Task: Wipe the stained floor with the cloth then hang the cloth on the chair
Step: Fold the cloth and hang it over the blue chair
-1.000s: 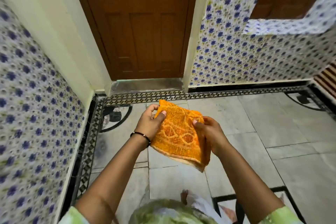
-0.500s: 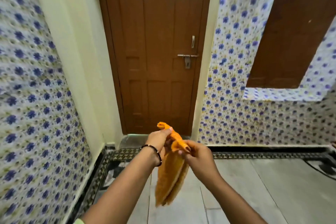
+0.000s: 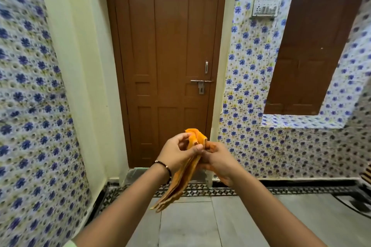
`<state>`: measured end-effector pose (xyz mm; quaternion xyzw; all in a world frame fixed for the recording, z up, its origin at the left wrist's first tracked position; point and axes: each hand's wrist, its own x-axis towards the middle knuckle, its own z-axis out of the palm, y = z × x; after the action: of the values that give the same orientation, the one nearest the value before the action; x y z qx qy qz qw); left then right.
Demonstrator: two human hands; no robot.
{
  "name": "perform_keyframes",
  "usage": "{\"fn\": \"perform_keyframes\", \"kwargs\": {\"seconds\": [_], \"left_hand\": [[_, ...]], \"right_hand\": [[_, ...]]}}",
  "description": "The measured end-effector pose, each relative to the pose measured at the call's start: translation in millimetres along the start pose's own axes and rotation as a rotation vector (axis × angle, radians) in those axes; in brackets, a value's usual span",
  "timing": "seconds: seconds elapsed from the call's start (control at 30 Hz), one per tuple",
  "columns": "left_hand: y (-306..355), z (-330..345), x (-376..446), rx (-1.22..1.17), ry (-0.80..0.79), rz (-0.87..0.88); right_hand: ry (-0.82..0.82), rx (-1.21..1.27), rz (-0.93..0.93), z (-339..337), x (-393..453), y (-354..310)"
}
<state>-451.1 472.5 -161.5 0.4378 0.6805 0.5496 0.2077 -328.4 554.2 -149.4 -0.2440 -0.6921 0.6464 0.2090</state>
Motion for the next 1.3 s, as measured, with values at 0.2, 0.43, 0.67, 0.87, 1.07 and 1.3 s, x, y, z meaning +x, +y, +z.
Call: {"fn": "perform_keyframes", "kwargs": {"seconds": [0.2,0.43,0.67,0.87,1.07,1.3], "left_hand": [[0.4,-20.5,0.7,0.165,0.287,0.085],[-7.0,-81.4,3.6,0.165,0.314,0.029],[-12.1,-122.2,6.2,0.106,0.448,-0.071],[3.9,-113.2,4.8,-0.048,0.345,-0.095],[30.6,-54.5,4.9,-0.145,0.161,-0.119],[25.0,-30.5,4.2,0.271,-0.05,0.073]], "right_hand": [[0.169,-0.008,-0.017,-10.7,2.2,-12.5],[0.281,0.08,0.001,-54.6,-14.1,-30.8],[0.373,0.175,0.034,-82.4,-13.6,-41.5],[0.595,-0.228,-0.015,-84.8,2.9,-33.2],[0.252,-0.48,-0.179,-3.9,-7.1,-7.3],[0.105,-0.252,-0.209,21.4,4.8,18.8]]}}
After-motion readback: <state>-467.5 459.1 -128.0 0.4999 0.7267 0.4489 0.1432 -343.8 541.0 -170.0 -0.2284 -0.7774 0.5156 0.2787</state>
